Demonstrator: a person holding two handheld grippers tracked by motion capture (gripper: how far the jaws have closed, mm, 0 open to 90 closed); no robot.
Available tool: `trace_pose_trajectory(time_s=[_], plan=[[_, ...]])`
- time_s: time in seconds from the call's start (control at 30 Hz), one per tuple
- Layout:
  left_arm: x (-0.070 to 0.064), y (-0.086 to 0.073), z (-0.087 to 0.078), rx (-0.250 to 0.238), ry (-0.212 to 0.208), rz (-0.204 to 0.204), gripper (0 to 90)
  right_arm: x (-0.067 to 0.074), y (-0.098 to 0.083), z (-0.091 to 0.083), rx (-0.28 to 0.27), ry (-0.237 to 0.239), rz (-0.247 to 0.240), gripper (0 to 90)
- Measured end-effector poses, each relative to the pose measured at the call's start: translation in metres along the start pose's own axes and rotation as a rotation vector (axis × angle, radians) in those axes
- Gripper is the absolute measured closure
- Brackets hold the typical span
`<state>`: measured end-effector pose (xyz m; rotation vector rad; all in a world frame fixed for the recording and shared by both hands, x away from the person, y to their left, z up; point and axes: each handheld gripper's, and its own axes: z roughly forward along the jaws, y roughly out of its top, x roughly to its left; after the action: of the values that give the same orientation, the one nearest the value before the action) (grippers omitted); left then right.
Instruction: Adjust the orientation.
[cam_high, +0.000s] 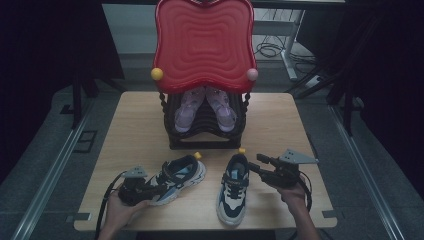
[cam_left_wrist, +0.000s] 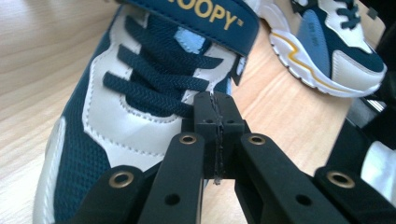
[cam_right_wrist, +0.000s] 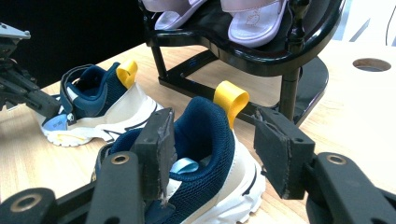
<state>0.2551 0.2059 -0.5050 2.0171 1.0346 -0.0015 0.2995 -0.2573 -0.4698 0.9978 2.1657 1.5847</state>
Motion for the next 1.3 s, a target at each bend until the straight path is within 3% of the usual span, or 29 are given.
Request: trace_pose_trajectory(time_s=[0.13, 0.9, 1.0, 1.3], plan=[[0.007, -0.001, -0.004, -0.014, 0.023, -0.015, 90.0, 0.0, 0.0, -0.001, -0.002, -0.001, 0.004, 47.6], [0.045, 0.003, -0.012, -0.057, 0.042, -0.109, 90.0, 0.003, 0.002, 0.001, 0.0, 0.003, -0.006, 47.8], [0.049, 0.006, -0.013, -0.055, 0.075, -0.111, 90.0, 0.003, 0.002, 0.001, -0.001, 0.002, -0.007, 47.8], [0.056, 0.011, -0.014, -0.067, 0.121, -0.123, 90.0, 0.003, 0.002, 0.003, 0.001, -0.002, -0.002, 47.9]])
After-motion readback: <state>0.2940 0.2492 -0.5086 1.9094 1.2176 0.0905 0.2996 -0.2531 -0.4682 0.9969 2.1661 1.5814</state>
